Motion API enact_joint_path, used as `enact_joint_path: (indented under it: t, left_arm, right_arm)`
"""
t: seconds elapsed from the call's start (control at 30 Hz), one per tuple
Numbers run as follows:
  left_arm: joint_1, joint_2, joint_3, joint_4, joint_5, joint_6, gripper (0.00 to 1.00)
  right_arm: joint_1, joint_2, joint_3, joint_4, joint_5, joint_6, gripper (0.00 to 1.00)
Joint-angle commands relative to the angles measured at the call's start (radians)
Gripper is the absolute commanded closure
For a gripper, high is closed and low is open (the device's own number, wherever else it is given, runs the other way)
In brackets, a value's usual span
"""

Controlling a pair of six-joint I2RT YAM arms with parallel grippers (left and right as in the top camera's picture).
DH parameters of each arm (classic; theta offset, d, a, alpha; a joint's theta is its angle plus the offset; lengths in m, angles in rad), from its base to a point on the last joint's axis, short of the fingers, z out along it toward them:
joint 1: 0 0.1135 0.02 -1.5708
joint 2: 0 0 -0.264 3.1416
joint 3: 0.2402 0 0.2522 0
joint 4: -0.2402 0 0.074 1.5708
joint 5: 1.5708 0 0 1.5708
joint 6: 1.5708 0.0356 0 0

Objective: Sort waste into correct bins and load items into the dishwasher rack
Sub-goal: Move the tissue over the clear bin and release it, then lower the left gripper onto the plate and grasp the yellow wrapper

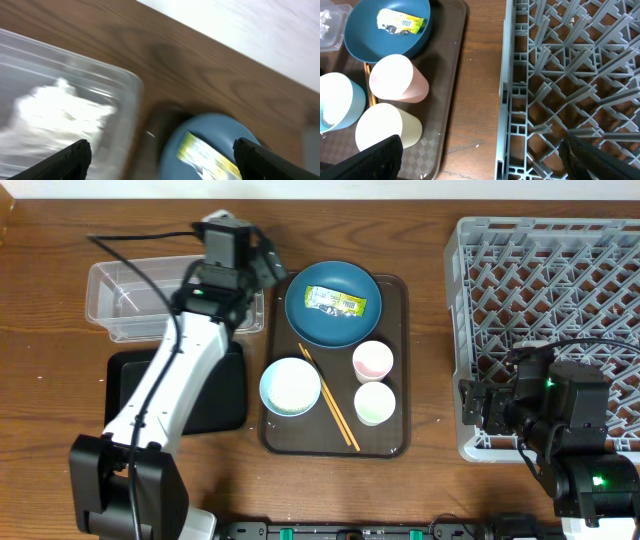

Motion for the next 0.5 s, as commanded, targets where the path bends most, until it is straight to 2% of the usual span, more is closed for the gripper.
enact_joint_path:
  t: [0.0,0.3,0.37,0.47]
  left_arm:
    - [-0.049,0.011,0.004,0.005,0.069,-0.036,0.06]
    - [-0.154,0.122,0.013,0.074,0.016,-0.151,0.05]
    - [-0.158,0.153,0.061,0.011,0.012,-0.15,0.05]
    - [-0.156,0.204,0.226,-0.19,0.001,-0.137,0.01]
  right_arm:
    - [0.004,-0.002,0.02,0.002,-0.002,-0.009,0.01]
    - [0.004,-0.002,0.02,0.0,-0.002,-0.009,0.01]
    - [0.004,-0.002,0.02,0.0,-0.002,-0.009,0.01]
    - [0.004,-0.002,0.02,-0.003,-0.002,-0.009,0.01]
